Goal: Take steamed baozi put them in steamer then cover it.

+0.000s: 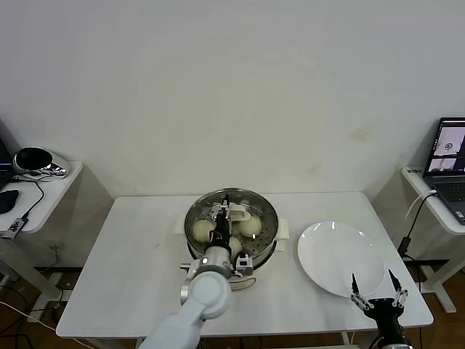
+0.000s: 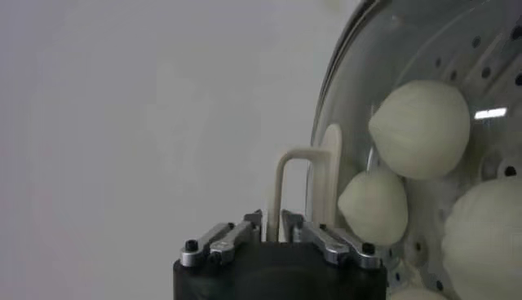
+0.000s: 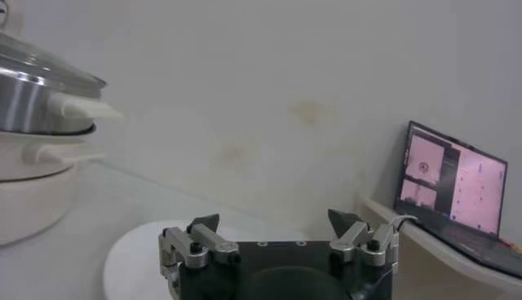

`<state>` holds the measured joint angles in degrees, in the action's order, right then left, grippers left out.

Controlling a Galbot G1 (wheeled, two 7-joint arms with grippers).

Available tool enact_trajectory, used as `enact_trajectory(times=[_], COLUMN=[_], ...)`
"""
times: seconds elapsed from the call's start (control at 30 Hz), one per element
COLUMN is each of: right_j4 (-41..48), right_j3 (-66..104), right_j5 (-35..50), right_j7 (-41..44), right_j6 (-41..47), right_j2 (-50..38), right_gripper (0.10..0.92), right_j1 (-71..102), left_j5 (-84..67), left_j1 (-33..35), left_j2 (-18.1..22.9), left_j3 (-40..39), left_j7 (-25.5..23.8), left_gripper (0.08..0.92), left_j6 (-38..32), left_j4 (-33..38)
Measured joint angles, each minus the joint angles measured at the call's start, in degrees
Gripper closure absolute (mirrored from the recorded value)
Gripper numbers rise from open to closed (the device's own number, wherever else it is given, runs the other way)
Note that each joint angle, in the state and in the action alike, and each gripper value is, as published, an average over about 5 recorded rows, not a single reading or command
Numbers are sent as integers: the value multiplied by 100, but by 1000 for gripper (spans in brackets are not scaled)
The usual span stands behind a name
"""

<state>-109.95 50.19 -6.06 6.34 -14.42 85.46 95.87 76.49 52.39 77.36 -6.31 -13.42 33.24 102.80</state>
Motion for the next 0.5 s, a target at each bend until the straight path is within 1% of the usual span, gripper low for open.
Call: enact_trajectory(times=[0.2, 0.37, 0.5], right_j4=[12, 29, 36], right_j3=[-7, -35, -59], right_j5=[-17, -31, -30], right_j7=[2, 12, 27], right_j6=[0, -1, -5], right_j2=[5, -3, -20], right_gripper=[203, 203, 203], right_j1=[0, -3, 1], left_j5=[-183, -625, -1380], left_j1=[381, 890, 1459], left_j2=[-191, -409, -561], left_j3=[96, 343, 717], left_j7=[155, 405, 753], left_gripper=[396, 251, 186], left_j6=[-76, -254, -613], left_j4=[483, 1076, 1571])
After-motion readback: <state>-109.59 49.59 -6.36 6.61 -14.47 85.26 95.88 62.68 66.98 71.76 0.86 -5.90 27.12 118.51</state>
